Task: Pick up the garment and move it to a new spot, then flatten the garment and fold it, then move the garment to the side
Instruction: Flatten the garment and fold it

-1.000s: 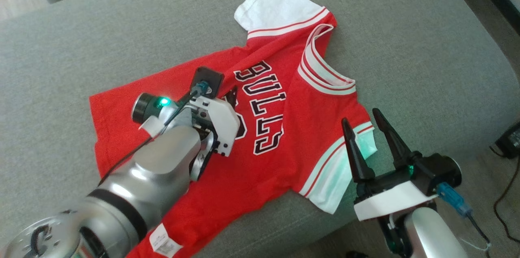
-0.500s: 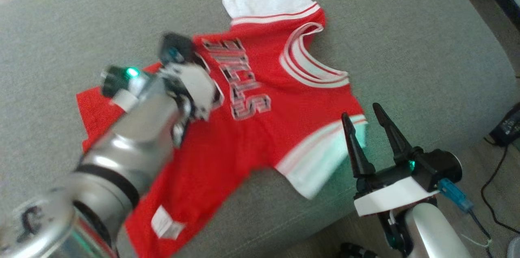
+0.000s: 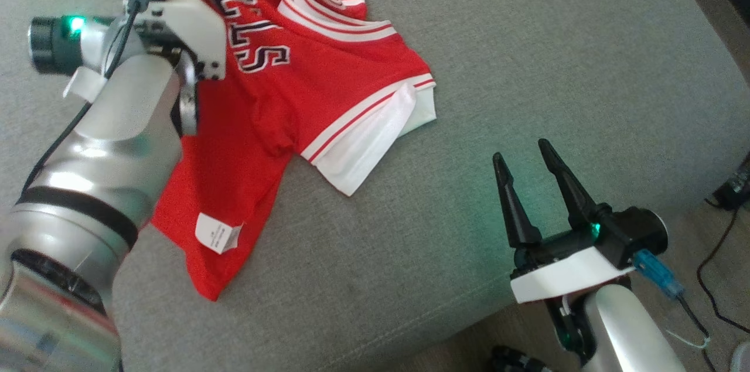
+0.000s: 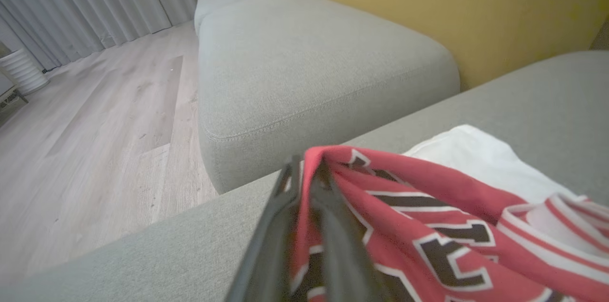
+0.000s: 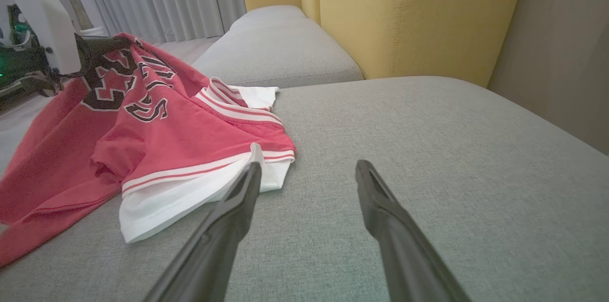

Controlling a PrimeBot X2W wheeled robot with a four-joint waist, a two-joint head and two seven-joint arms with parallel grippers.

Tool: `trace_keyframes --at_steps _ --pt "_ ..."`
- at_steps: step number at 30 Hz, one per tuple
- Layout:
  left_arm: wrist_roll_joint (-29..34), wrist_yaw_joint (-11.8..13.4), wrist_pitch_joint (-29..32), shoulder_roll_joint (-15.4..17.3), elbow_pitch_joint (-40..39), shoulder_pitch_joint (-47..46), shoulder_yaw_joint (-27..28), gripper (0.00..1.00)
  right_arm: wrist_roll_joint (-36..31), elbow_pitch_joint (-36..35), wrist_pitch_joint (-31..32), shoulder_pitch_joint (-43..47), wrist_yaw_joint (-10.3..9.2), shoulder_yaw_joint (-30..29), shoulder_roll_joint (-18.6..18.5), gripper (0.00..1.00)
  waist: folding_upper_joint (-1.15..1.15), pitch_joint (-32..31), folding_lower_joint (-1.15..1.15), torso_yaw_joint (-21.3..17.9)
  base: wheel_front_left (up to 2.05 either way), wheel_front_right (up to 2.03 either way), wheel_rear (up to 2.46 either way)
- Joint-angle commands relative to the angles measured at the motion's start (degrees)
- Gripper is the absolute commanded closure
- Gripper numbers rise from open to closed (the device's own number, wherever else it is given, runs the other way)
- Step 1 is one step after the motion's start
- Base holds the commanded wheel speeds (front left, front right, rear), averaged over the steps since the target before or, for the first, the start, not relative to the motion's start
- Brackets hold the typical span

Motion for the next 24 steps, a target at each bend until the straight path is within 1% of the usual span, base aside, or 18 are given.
trace_keyframes --at_steps 1,8,12,13,18,24 --pt "1.06 0.89 -0.72 1.75 -3.39 -2.49 3.44 0.0 -0.27 -1.81 -0.37 -1.23 -0.04 0.79 -0.12 0.0 0.0 -0.2 -0.01 0.58 0.0 0.0 0.0" --pt "5.28 1.82 -0.73 1.46 -16.47 6.98 13.0 0.0 -0.98 -1.56 -0.37 -0.66 -0.04 -0.13 -0.12 0.0 0.0 -2.23 -0.01 2.86 0.0 0.0 0.0" --pt "8.63 1.22 -0.74 1.17 -24.84 14.38 17.71 0.0 -1.51 -1.49 -0.37 0.01 -0.04 -1.16 -0.12 0.0 0.0 -4.04 -0.01 4.66 0.0 0.0 0.0" --pt "8.63 1.22 -0.74 1.17 -24.84 14.38 17.71 0.0 -1.51 -1.49 -0.37 0.01 -0.04 -1.16 -0.12 0.0 0.0 -4.04 -0.01 4.66 0.0 0.0 0.0" --pt "12.51 0.36 -0.74 0.88 -34.41 24.94 22.0 0.0 -2.88 -1.53 -0.37 1.52 -0.04 -3.49 -0.41 0.0 0.0 -7.01 -0.01 7.5 0.0 0.0 0.0" --pt "16.53 -0.05 -0.74 1.58 -43.57 37.82 25.28 0.0 -4.11 -1.71 -0.37 3.49 -0.04 -6.95 -1.45 0.0 0.0 -10.12 -0.01 11.16 0.0 0.0 0.0"
